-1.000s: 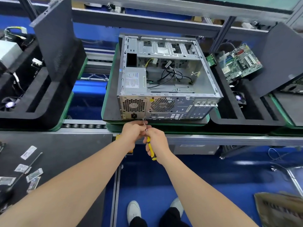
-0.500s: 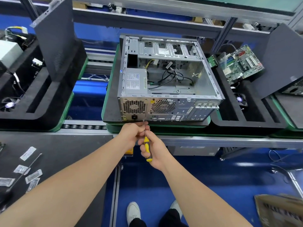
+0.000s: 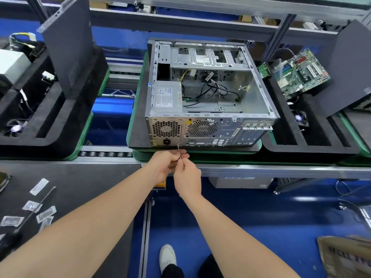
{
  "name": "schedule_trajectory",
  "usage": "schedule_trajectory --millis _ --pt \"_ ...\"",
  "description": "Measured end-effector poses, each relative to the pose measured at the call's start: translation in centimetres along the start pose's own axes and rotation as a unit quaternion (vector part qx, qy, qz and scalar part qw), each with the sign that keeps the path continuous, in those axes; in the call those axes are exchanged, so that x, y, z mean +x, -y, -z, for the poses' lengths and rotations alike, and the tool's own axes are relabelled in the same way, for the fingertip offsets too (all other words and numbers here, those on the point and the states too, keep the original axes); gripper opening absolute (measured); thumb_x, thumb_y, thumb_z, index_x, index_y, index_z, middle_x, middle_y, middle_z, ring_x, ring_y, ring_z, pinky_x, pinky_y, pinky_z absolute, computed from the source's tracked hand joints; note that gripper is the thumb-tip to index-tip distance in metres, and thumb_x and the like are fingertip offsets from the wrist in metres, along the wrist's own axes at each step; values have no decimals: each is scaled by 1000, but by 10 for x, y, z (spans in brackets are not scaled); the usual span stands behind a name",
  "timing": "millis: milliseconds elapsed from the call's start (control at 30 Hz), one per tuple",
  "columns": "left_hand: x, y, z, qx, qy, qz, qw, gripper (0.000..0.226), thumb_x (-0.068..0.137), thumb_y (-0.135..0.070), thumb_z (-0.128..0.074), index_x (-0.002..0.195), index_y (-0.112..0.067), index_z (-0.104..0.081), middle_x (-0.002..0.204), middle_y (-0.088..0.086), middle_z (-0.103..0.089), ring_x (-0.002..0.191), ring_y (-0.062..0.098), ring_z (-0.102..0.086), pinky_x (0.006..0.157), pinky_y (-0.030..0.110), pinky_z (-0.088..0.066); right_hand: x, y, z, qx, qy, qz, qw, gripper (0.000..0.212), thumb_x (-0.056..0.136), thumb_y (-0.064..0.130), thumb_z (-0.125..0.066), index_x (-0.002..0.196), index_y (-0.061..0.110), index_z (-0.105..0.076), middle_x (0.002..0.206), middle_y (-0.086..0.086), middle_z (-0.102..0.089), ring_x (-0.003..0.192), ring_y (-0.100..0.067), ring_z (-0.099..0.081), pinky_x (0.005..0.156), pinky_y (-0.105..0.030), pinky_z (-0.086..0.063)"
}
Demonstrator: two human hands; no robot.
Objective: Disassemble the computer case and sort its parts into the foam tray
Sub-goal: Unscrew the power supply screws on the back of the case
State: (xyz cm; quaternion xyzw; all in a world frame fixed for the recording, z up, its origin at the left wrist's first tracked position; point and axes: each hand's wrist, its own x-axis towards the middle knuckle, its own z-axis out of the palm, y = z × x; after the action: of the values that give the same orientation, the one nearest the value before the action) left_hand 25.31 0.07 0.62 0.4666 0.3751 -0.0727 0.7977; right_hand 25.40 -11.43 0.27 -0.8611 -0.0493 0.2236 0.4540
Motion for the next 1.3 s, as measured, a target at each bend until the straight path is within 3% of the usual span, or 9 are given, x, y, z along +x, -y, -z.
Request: schedule_trajectory --millis 133,233,367,500,600,700,800,1000,1300 --pt "-7 0 -6 -31 -1 5 999 25 102 -6 -51 114 -7 -73 110 9 -77 107 23 -71 94 38 -54 0 -1 -8 -92 -58 35 993 33 112 30 -37 92 16 -59 92 -4 -67 86 -23 -63 60 -32 -40" --pt "-22 -19 -10 198 -64 -22 978 21 98 -8 -55 106 -8 -75 104 13 -77 96 26 -74 86 40 -60 3 2 -4 17 -12 -4 1000 36 110 31 -39 84 19 -60 83 -1 -64 72 -17 -58 55 -28 -39" --pt "-60 -90 -11 639 56 -128 756 24 100 -34 -57 100 -21 -77 87 -8 -78 82 6 -74 86 35 -60 9 -1 12 308 131 -192 923 37 105 33 -43 91 10 -68 62 -3 -49 43 -16 -34 42 -26 -28" --pt "-87 -166 -23 524 190 -226 799 26 102 -38 -57 98 -19 -75 90 1 -78 82 18 -77 72 30 -62 12 -7 24 399 222 -196 868 27 106 23 -45 88 10 -60 67 -3 -47 47 -15 -32 42 -29 -28" --pt "-63 -202 -37 468 94 -371 796 18 98 -33 -60 100 -23 -75 89 -1 -77 82 15 -75 74 33 -63 11 -12 26 453 274 -180 829 33 112 31 -45 87 15 -58 72 -2 -47 54 -15 -40 50 -28 -35" --pt "-19 -219 -45 610 -14 -404 682 29 96 -38 -61 119 -23 -70 113 -8 -71 102 8 -64 94 32 -54 7 -17 25 499 315 -192 784 37 112 41 -46 85 20 -59 70 1 -45 47 -11 -38 45 -24 -36" --pt "17 -224 -56 755 -55 -273 594 40 86 -53 -59 105 -20 -71 105 2 -69 98 23 -63 81 37 -53 6 -18 23 577 343 -230 705 34 111 38 -48 87 16 -57 63 2 -39 36 -6 -23 35 -19 -15" --pt "54 -257 -73 775 25 11 631 35 70 -51 -67 61 -17 -61 59 2 -57 43 20 -44 58 32 -42 11 -24 21 623 346 -231 663 31 110 32 -47 91 11 -62 56 1 -39 30 -7 -31 33 -21 -12" --pt "79 -259 -53 702 77 100 701 52 67 -37 -76 104 -1 -76 101 28 -72 74 36 -66 78 45 -55 7 -33 23 620 354 -218 666 29 111 32 -51 92 13 -63 56 3 -36 30 -6 -31 30 -20 -18"
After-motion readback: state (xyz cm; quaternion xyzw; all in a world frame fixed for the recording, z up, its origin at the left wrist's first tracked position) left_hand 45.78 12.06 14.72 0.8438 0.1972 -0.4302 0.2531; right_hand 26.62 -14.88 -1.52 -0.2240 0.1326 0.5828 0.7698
